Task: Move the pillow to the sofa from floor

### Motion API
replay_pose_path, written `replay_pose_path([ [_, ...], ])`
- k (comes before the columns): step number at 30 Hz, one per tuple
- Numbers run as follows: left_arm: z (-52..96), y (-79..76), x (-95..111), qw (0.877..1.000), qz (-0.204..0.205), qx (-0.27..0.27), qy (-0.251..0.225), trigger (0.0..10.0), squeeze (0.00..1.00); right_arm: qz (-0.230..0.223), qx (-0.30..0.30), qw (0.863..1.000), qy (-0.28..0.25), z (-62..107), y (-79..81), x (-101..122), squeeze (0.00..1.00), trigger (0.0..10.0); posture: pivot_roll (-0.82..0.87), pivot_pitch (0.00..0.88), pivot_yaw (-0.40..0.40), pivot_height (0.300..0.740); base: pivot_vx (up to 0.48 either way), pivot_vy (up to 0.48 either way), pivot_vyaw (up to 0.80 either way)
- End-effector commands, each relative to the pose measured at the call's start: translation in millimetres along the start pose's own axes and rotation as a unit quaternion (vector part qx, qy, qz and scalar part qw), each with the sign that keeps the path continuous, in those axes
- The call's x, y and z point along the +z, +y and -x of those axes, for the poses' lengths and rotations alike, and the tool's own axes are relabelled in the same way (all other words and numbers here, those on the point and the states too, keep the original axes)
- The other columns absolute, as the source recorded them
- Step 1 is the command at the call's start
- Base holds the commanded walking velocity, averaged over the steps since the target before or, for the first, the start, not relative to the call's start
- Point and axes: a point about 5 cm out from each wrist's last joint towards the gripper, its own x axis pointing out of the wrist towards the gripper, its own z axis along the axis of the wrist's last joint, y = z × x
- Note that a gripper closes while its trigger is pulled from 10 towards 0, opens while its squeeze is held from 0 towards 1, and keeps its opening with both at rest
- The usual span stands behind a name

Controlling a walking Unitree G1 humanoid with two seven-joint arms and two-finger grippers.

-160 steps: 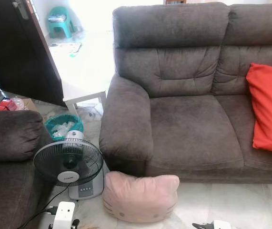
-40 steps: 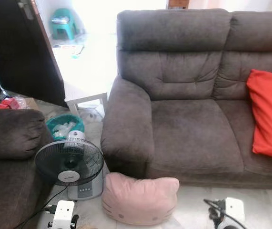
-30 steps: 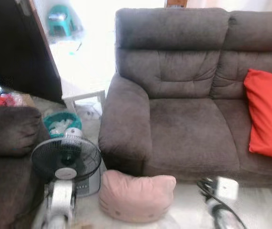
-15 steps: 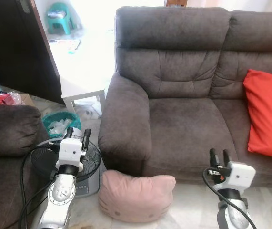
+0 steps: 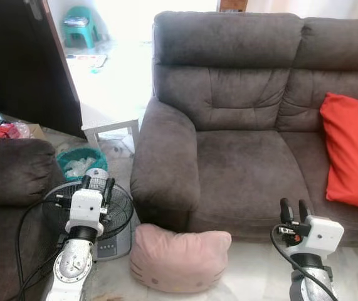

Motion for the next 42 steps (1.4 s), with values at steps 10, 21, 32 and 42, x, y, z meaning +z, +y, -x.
replay_pose_path([
  [10,0.3,-5.2,4.9,1.0,0.015,-0.01,0.009,10.0,0.0,0.01,0.008,0.999,0.035,-3.9,3.0,-6.3,0.0,10.0,0.07,0.006,-0.023,0.73,0.0,0.0,0.0],
  [21,0.6,-6.1,5.3,1.0,0.02,-0.015,0.018,10.0,0.0,0.011,0.007,0.999,0.051,-7.0,2.4,-10.2,0.0,10.0,0.07,0.0,-0.024,0.65,0.0,0.0,0.0],
  [32,0.3,-7.6,3.0,0.999,0.022,-0.02,0.027,10.0,0.0,0.016,0.014,0.998,0.055,-7.9,4.5,-13.7,0.0,10.0,0.07,0.0,-0.024,0.615,0.0,0.0,0.0],
  [42,1.0,-10.4,-3.2,0.998,0.03,-0.018,0.042,10.0,0.0,0.019,0.024,0.998,0.063,-10.3,6.8,-18.8,0.0,10.0,0.08,0.01,-0.029,0.615,0.0,0.0,0.0],
])
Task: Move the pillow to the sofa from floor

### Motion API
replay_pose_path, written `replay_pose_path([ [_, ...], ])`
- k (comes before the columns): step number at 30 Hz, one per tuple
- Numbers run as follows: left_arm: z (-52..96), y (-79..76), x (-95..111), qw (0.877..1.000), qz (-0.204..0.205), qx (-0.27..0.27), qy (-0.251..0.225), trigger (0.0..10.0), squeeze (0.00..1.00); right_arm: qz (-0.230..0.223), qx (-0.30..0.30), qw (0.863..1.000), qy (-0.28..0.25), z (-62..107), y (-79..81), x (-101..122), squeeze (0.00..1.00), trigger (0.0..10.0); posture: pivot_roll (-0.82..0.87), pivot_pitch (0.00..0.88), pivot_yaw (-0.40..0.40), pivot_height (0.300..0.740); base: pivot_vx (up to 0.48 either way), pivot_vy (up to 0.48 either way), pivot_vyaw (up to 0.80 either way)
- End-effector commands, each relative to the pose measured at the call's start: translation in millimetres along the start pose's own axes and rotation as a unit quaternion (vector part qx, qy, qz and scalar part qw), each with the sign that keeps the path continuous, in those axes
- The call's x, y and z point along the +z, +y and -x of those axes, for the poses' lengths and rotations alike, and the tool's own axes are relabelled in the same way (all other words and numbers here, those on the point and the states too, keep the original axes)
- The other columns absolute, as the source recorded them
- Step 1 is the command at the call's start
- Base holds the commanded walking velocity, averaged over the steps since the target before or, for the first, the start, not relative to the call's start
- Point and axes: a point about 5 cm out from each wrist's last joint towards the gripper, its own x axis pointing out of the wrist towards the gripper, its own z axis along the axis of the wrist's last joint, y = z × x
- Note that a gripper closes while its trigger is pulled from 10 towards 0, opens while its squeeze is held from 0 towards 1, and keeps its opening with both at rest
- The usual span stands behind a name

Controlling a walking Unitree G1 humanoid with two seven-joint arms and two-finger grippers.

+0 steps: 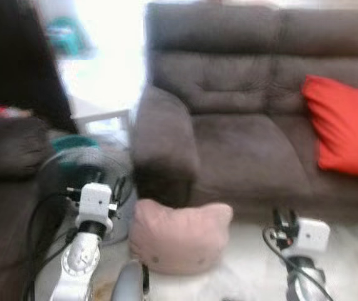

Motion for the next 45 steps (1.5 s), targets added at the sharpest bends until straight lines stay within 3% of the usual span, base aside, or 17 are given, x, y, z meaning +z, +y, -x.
replay_pose_path([
  [1,-3.6,1.9,2.6,1.0,0.004,0.004,-0.002,10.0,0.0,-0.002,0.006,1.0,0.012,2.6,4.5,-6.1,0.0,10.0,0.08,0.01,-0.031,0.615,0.0,0.0,0.0],
  [17,-3.1,7.6,-3.4,1.0,0.004,0.012,0.007,10.0,0.0,-0.003,0.009,1.0,0.016,-2.1,5.2,-10.6,0.0,10.0,0.08,0.006,-0.025,0.615,0.0,0.0,0.0],
  [27,-5.2,9.1,-2.5,1.0,0.005,0.01,0.006,10.0,0.0,0.008,0.023,1.0,0.014,-5.5,9.6,-11.5,0.0,10.0,0.08,0.0,-0.022,0.615,0.276,0.0,0.0],
  [37,-7.6,10.0,-3.2,1.0,0.008,0.011,0.007,10.0,0.0,0.002,0.031,0.999,0.021,-6.6,12.7,-13.9,0.0,10.0,0.09,0.005,-0.024,0.615,0.299,0.0,0.43],
  [45,-8.0,9.4,-5.4,1.0,0.008,0.013,0.008,10.0,0.0,0.022,0.05,0.998,0.02,-5.8,15.4,-15.6,0.0,10.0,0.08,0.008,-0.029,0.615,0.3,0.0,0.37],
])
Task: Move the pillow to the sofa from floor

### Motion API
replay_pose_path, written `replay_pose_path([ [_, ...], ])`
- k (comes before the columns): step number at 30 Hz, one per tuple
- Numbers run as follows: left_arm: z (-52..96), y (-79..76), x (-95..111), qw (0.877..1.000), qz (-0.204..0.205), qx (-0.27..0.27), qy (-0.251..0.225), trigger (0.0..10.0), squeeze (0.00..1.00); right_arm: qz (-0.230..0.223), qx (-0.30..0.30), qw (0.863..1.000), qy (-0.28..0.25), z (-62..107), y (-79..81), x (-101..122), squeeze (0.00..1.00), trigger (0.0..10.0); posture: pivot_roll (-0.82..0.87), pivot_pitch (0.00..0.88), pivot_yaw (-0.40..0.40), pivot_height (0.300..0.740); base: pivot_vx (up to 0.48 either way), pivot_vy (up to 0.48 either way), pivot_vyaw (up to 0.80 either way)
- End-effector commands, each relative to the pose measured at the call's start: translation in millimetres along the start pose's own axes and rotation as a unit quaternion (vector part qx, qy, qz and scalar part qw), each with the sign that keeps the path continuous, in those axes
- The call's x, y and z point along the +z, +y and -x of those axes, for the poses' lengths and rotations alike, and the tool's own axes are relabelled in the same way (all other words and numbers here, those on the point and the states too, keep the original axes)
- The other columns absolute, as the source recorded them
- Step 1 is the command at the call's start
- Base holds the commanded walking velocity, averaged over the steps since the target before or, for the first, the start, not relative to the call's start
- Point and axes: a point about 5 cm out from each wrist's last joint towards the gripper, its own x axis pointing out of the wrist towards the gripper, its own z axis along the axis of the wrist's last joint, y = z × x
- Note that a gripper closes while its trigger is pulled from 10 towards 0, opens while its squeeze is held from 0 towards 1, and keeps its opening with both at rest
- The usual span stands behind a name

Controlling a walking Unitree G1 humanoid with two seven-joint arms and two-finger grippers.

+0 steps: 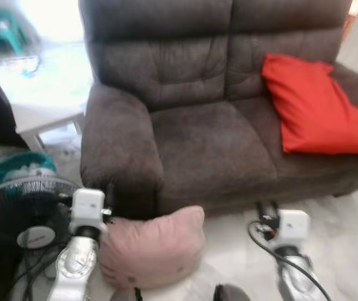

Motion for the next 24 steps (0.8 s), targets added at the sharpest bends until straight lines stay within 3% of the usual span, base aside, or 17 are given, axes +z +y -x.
replay_pose_path([
  [1,2.5,12.6,-4.1,1.0,-0.011,0.017,0.007,10.0,0.0,-0.006,0.023,1.0,-0.004,-4.3,15.5,1.9,0.0,10.0,0.08,0.008,-0.029,0.615,0.3,0.0,0.8],
  [8,1.4,12.9,-6.5,1.0,-0.017,0.022,0.01,10.0,0.0,-0.007,0.042,0.999,0.009,-0.8,18.9,-3.9,0.0,10.0,0.09,0.01,-0.031,0.615,0.215,0.0,0.8],
  [17,1.7,12.2,-8.9,1.0,-0.011,0.008,0.016,10.0,0.0,-0.019,0.033,0.999,0.014,-0.4,17.7,-6.8,0.0,10.0,0.08,0.015,-0.032,0.615,0.0,0.0,0.0],
  [24,5.1,-4.9,-13.5,0.996,-0.026,-0.079,0.024,10.0,0.0,-0.026,0.009,0.999,0.018,-2.0,13.5,-8.4,0.0,10.0,0.09,0.013,-0.033,0.615,0.0,0.0,0.0],
])
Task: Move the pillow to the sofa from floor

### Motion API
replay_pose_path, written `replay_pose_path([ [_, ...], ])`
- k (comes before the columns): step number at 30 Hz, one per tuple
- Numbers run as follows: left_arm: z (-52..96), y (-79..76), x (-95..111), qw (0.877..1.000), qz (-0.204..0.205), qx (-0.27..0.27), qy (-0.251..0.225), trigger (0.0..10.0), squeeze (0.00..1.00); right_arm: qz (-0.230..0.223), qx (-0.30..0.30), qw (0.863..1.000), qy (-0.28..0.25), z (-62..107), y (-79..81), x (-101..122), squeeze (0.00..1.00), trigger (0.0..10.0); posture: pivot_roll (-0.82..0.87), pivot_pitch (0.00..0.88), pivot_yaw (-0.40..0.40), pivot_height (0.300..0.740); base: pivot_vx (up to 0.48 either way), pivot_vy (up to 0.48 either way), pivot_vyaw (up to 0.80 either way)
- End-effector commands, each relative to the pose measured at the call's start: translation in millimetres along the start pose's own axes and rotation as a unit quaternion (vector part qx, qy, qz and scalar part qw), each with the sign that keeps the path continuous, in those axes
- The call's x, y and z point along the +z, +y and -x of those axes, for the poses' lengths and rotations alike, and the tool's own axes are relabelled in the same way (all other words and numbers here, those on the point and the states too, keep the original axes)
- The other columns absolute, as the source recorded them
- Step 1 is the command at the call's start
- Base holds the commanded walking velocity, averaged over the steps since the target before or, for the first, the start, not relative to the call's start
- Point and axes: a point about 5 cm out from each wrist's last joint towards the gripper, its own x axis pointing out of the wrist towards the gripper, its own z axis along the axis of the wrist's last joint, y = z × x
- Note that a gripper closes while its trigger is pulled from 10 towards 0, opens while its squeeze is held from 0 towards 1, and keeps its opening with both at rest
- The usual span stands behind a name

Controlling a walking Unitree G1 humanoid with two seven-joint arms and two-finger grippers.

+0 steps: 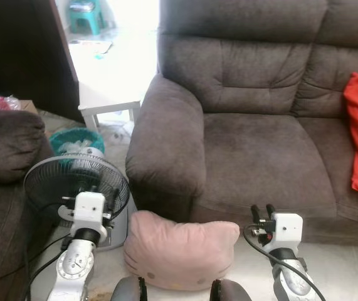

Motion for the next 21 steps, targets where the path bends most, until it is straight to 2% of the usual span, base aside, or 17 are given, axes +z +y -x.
replay_pose_path([
  [1,2.0,-2.4,-3.0,1.0,-0.009,-0.02,0.006,10.0,0.0,-0.009,-0.012,1.0,-0.003,-2.0,-3.0,1.4,0.0,10.0,0.09,0.013,-0.033,0.615,0.0,0.0,0.0],
  [7,2.0,-2.9,-1.3,1.0,0.001,-0.011,0.003,10.0,0.0,-0.012,-0.027,1.0,-0.002,-3.5,-8.0,1.3,0.0,10.0,0.09,0.01,-0.032,0.615,0.0,0.0,-0.47],
  [14,0.6,0.8,1.6,1.0,-0.002,0.003,-0.003,10.0,0.0,-0.011,-0.021,1.0,-0.011,-4.5,-5.0,3.4,0.0,10.0,0.09,0.008,-0.032,0.615,0.0,0.0,0.0],
  [21,0.9,4.1,2.1,1.0,-0.004,0.012,-0.002,10.0,0.0,-0.012,-0.017,1.0,-0.01,-5.3,-1.2,3.0,0.0,10.0,0.09,0.013,-0.033,0.615,0.252,0.0,0.0],
])
